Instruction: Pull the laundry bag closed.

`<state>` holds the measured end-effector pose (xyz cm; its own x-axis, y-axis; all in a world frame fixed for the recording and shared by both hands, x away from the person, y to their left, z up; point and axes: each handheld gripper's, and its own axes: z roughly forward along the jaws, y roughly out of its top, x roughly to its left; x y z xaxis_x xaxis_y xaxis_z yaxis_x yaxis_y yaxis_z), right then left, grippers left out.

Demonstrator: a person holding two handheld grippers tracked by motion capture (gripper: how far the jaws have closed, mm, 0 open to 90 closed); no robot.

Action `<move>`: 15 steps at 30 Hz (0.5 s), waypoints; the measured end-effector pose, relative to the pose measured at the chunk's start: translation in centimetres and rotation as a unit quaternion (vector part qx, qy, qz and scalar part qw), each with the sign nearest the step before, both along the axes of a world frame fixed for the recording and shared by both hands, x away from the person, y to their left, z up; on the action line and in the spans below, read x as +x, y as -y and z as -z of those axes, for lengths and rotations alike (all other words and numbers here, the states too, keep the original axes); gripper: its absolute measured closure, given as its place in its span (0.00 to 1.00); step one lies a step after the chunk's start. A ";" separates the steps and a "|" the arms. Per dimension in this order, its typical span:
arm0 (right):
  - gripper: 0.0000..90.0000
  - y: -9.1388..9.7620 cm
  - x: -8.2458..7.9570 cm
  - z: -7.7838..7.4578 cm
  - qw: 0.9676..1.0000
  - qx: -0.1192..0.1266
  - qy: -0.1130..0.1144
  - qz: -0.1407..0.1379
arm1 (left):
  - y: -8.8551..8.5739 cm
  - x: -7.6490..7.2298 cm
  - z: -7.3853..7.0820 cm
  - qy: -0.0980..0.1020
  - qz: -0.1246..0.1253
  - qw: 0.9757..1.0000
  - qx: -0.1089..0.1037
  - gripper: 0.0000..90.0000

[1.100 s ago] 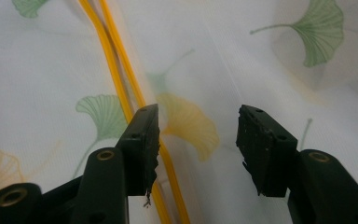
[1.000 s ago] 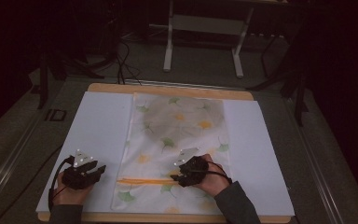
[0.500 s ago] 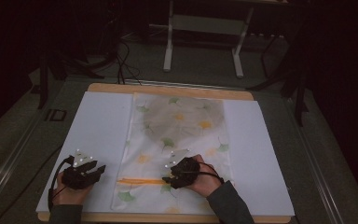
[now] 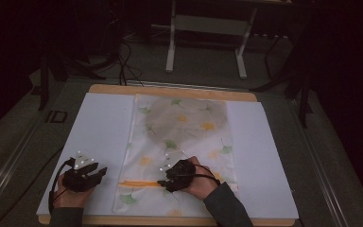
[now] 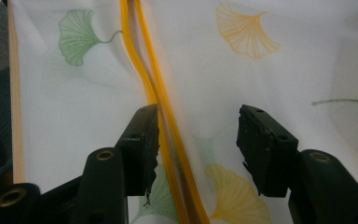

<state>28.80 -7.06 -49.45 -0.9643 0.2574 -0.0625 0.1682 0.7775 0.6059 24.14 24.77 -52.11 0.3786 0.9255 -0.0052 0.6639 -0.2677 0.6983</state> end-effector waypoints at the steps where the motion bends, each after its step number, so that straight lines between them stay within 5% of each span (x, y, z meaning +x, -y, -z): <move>1: 0.54 -0.1 0.0 0.0 1.000 0.000 0.001 -0.002 | 0.0 0.0 0.0 0.000 0.000 1.000 0.001 0.65; 15: 0.54 -1.7 -0.3 -0.4 1.000 0.003 0.004 -0.021 | -0.1 0.0 0.0 -0.001 0.001 1.000 0.003 0.65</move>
<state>28.54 -5.33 -49.09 -0.9737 0.2177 -0.0679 0.1316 0.7796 0.6124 24.16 24.84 -52.10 0.3804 0.9248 -0.0003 0.6648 -0.2732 0.6952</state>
